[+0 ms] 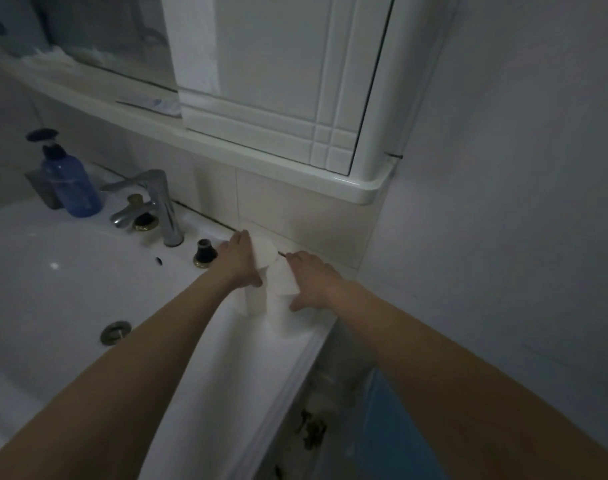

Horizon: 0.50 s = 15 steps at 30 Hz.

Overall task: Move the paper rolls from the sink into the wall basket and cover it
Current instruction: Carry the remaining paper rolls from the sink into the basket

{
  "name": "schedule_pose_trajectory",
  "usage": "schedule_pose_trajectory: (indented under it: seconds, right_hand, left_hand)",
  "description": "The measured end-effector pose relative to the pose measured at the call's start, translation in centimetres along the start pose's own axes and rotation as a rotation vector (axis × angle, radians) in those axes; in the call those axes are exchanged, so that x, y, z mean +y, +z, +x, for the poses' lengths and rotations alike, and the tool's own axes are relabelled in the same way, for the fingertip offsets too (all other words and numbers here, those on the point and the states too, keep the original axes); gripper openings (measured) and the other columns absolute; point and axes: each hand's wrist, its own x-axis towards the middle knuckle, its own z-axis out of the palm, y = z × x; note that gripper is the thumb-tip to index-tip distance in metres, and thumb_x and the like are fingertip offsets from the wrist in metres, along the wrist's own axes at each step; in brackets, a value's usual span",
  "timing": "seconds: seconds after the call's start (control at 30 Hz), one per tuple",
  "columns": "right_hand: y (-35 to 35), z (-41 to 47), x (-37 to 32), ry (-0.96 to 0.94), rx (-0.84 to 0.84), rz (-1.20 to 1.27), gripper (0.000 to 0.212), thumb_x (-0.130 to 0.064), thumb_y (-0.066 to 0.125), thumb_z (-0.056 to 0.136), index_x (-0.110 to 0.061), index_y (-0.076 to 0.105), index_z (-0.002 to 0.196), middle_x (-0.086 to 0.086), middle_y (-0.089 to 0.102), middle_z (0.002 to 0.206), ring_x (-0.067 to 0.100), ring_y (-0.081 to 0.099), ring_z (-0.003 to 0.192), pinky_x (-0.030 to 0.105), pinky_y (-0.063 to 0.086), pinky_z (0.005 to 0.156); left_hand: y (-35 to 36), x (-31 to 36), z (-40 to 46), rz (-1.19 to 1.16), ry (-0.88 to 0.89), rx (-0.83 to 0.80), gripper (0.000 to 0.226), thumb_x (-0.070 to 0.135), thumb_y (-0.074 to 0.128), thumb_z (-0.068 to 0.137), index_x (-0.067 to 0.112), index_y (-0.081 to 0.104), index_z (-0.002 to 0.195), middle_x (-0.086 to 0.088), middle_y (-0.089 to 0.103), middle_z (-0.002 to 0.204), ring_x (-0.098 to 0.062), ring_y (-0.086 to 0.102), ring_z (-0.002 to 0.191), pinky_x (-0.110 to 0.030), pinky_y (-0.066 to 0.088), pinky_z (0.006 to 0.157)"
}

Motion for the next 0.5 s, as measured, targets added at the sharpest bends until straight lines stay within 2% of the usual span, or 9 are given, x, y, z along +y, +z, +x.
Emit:
schedule_pose_trajectory:
  seconds: [0.07,0.13,0.3,0.37,0.5]
  right_hand:
    - [0.1,-0.4,-0.1,0.002,0.052,0.014,0.095,-0.029,0.082,0.069,-0.006,0.028,0.144,0.012,0.036,0.141,0.03,0.038,0.128,0.04,0.04,0.104]
    - [0.1,-1.1,-0.1,0.0,0.077,0.011,0.093,-0.03,0.084,0.066,-0.006,0.032,0.139,0.013,0.04,0.134,0.031,0.042,0.122,0.039,0.044,0.098]
    - [0.4,-3.6,-0.3,-0.016,0.128,-0.08,0.091,-0.03,0.084,0.064,-0.006,0.033,0.134,0.013,0.045,0.129,0.029,0.048,0.116,0.032,0.038,0.077]
    - [0.6,-4.5,-0.3,-0.008,0.143,-0.085,0.09,-0.031,0.084,0.063,-0.006,0.033,0.133,0.013,0.046,0.129,0.029,0.048,0.116,0.032,0.037,0.076]
    - [-0.3,-6.8,0.2,0.02,0.13,-0.045,0.089,-0.033,0.084,0.062,-0.008,0.033,0.132,0.011,0.046,0.126,0.028,0.049,0.114,0.037,0.046,0.081]
  left_hand:
    - [0.5,0.2,0.3,0.02,-0.004,0.023,0.1,0.024,0.081,0.065,0.001,0.023,0.143,-0.018,0.036,0.142,-0.04,0.04,0.128,-0.044,0.04,0.104]
    - [0.9,0.4,0.1,0.01,-0.031,0.051,0.094,0.022,0.08,0.066,0.002,0.026,0.14,-0.018,0.037,0.137,-0.04,0.039,0.125,-0.044,0.041,0.101]
    - [1.5,1.0,-1.9,-0.039,-0.064,0.127,0.085,0.017,0.08,0.066,0.002,0.028,0.133,-0.017,0.033,0.134,-0.04,0.038,0.124,-0.044,0.046,0.095]
    - [2.0,1.2,-2.9,-0.051,-0.064,0.159,0.082,0.015,0.078,0.068,0.003,0.028,0.132,-0.017,0.032,0.135,-0.04,0.036,0.126,-0.043,0.047,0.093]
    - [1.1,2.1,-5.2,-0.051,-0.069,0.14,0.085,0.016,0.079,0.067,0.005,0.027,0.134,-0.015,0.03,0.138,-0.038,0.035,0.127,-0.042,0.048,0.092]
